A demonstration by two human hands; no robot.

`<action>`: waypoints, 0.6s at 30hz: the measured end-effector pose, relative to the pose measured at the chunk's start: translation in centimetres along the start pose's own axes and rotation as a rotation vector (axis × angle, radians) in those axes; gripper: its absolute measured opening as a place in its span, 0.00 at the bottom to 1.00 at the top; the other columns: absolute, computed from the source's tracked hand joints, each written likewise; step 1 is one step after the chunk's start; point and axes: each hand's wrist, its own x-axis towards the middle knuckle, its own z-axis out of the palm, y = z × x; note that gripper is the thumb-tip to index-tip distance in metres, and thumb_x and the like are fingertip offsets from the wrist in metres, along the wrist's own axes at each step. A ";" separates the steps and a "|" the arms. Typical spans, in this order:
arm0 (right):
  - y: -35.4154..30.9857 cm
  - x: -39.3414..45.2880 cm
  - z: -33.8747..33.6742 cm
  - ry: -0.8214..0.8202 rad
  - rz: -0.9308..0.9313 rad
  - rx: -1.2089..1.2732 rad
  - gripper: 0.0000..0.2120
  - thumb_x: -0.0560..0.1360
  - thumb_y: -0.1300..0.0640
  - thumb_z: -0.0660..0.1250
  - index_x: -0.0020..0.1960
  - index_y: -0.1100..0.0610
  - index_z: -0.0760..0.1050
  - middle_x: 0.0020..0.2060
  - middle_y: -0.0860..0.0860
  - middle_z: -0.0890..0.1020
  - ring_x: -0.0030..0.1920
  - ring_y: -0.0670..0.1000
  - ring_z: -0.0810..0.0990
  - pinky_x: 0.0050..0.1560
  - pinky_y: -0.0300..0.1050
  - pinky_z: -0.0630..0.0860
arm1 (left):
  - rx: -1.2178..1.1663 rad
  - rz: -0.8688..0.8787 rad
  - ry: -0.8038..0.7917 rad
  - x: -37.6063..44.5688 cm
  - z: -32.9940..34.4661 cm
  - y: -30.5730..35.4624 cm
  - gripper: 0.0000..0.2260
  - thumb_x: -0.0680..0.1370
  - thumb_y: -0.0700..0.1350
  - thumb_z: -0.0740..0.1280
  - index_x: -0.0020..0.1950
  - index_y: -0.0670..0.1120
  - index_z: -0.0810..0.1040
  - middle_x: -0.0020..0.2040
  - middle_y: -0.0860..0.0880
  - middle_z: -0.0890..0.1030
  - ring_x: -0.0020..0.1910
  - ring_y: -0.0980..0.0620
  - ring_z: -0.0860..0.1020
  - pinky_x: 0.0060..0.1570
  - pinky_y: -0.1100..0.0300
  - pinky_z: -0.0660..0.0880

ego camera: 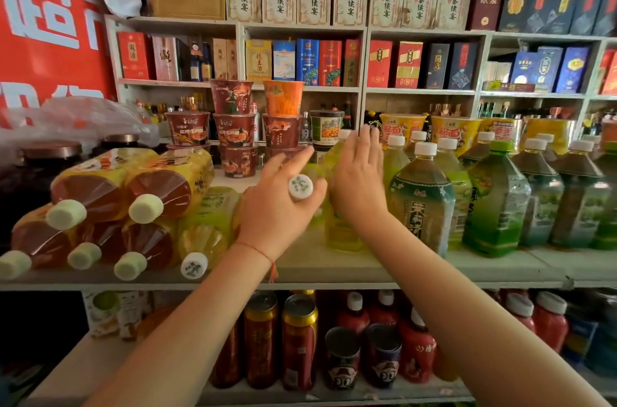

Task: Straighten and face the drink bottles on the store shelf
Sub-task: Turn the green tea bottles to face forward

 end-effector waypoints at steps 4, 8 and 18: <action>1.2 -2.1 -0.9 0.064 -0.175 0.124 0.26 0.79 0.65 0.58 0.77 0.63 0.60 0.79 0.60 0.55 0.80 0.60 0.45 0.75 0.50 0.35 | 0.015 -0.088 -0.124 1.0 0.3 0.8 0.21 0.78 0.59 0.68 0.71 0.60 0.75 0.66 0.53 0.77 0.60 0.52 0.78 0.53 0.62 0.71; 1.2 -4.4 -1.6 -0.093 -0.267 0.318 0.32 0.75 0.60 0.64 0.78 0.59 0.59 0.76 0.55 0.63 0.79 0.53 0.51 0.77 0.47 0.37 | 0.164 -0.114 -0.169 4.0 -0.6 1.3 0.15 0.78 0.63 0.65 0.52 0.54 0.83 0.44 0.55 0.84 0.43 0.54 0.80 0.46 0.56 0.79; 0.2 -3.9 2.3 -0.004 -0.252 -0.032 0.44 0.77 0.36 0.63 0.81 0.58 0.48 0.79 0.55 0.58 0.81 0.57 0.47 0.75 0.59 0.34 | 0.150 -0.187 -0.286 6.6 1.4 -1.4 0.29 0.81 0.68 0.54 0.75 0.51 0.68 0.63 0.48 0.80 0.60 0.46 0.78 0.51 0.54 0.71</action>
